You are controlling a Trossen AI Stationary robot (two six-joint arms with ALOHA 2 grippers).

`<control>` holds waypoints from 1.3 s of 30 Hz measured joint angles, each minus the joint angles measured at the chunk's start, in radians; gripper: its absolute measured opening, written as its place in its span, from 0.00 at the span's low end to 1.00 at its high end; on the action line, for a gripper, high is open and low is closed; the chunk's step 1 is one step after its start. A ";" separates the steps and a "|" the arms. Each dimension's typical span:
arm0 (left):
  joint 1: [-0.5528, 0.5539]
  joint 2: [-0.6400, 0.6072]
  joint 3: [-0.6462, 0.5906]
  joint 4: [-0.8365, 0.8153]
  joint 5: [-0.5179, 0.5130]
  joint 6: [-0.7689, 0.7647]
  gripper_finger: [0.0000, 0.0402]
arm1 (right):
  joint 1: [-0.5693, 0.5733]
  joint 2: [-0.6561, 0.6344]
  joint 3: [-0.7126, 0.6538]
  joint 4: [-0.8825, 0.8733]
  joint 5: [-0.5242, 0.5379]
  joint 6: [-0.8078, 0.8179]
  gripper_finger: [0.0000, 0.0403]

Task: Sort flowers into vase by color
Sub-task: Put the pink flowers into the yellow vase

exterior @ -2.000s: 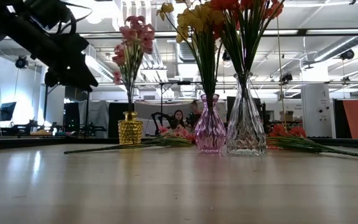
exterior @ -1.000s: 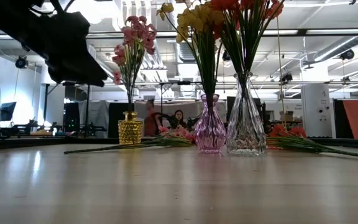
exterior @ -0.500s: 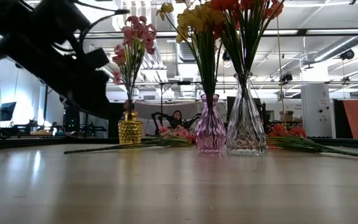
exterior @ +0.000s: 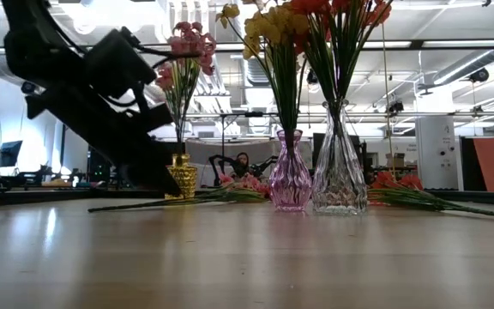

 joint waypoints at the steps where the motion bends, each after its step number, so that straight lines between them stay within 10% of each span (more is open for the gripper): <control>1: 0.012 0.008 0.000 0.014 0.016 0.010 0.42 | 0.000 0.000 0.000 0.000 0.000 0.000 0.51; 25: 0.087 0.084 0.002 0.091 0.129 0.038 0.02 | 0.000 0.000 0.000 -0.012 0.001 -0.001 0.51; 39: 0.088 0.052 -0.002 0.067 0.126 -0.020 0.00 | 0.000 0.001 0.000 -0.012 0.001 -0.001 0.51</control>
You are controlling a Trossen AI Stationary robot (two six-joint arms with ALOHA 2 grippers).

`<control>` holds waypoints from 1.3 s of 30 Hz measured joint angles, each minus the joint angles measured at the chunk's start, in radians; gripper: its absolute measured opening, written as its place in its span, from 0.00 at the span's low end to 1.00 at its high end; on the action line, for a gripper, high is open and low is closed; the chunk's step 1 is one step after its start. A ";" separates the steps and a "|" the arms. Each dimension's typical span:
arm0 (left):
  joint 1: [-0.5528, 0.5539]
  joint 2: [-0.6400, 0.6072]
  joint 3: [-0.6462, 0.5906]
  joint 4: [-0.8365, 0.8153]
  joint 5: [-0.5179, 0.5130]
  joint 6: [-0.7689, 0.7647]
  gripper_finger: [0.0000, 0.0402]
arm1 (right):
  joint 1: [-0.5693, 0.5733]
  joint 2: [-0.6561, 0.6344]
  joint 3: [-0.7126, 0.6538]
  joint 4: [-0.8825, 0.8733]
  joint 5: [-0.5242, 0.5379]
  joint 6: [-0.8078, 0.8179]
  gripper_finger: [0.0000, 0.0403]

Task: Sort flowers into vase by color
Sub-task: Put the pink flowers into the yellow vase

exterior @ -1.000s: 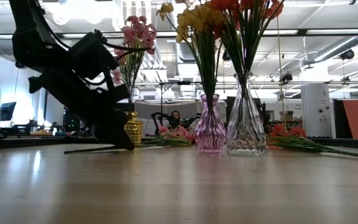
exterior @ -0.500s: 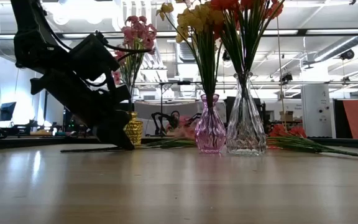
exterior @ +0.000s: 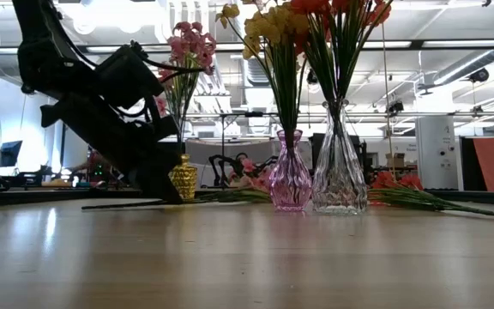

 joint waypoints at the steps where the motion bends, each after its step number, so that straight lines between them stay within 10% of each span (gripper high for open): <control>1: 0.000 -0.008 0.000 -0.001 0.000 0.000 0.00 | 0.000 0.000 0.000 0.000 0.000 0.000 0.51; 39: -0.297 -0.700 0.013 -0.366 -0.120 -0.045 0.00 | 0.000 0.000 0.000 0.000 0.001 -0.018 0.51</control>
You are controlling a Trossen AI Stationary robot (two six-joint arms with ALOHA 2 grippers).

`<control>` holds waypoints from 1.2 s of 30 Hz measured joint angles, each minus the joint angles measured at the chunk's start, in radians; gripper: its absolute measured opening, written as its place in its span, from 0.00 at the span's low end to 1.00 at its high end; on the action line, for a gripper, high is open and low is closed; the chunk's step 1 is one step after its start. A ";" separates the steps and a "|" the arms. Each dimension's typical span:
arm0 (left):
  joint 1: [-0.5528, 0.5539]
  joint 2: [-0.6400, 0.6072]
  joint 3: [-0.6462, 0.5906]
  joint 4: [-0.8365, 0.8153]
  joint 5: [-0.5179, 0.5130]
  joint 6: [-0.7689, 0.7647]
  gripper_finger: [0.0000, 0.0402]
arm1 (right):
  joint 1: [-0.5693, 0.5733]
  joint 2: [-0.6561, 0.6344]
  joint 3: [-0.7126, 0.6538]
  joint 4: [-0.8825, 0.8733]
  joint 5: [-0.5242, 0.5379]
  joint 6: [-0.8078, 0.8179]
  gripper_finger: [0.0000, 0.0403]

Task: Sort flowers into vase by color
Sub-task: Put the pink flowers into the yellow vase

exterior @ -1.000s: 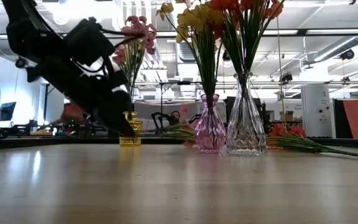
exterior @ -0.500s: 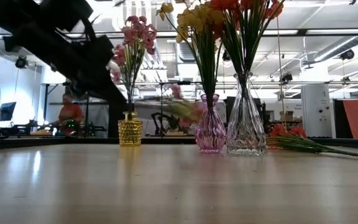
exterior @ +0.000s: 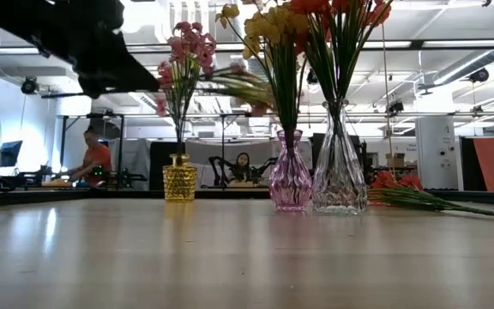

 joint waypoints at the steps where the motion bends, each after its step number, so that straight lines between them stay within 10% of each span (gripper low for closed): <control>1: -0.001 -0.016 0.004 -0.021 -0.013 -0.001 0.00 | 0.000 0.000 0.000 0.000 0.000 -0.001 0.51; 36: -0.045 -0.084 0.438 -0.313 -0.093 0.361 0.00 | 0.000 0.000 0.000 0.000 0.003 -0.063 0.51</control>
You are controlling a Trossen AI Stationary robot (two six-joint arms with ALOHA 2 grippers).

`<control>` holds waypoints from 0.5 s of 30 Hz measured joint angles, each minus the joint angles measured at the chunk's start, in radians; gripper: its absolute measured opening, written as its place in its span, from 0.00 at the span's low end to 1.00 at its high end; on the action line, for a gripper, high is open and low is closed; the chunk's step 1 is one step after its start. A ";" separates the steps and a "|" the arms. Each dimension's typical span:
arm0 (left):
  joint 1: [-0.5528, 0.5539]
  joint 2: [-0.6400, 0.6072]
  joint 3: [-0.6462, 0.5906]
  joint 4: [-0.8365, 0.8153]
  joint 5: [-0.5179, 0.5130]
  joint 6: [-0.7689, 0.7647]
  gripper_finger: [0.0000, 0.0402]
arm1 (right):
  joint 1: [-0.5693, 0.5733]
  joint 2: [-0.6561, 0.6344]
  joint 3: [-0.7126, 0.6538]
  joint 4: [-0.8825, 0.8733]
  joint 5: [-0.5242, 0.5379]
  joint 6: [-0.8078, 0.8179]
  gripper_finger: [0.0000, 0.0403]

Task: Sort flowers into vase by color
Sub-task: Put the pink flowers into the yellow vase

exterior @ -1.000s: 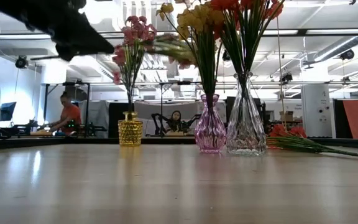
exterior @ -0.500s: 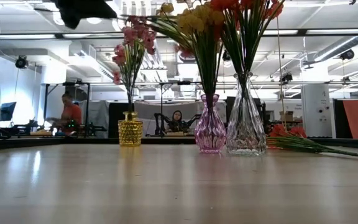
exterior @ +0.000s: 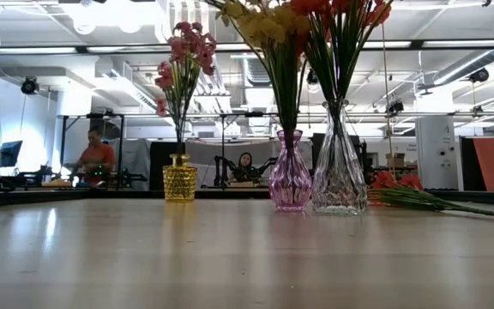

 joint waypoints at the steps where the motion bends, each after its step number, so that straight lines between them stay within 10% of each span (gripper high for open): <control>1: -0.001 -0.001 0.009 0.000 0.000 0.009 0.00 | 0.000 0.000 0.000 0.000 0.004 -0.006 0.51; 10: -0.051 -0.016 0.000 0.100 0.000 0.070 0.00 | 0.026 0.000 -0.001 0.001 0.189 -0.055 0.51; 15: -0.118 -0.015 0.003 0.134 -0.183 0.124 0.00 | 0.031 0.000 -0.014 0.010 0.269 -0.067 0.51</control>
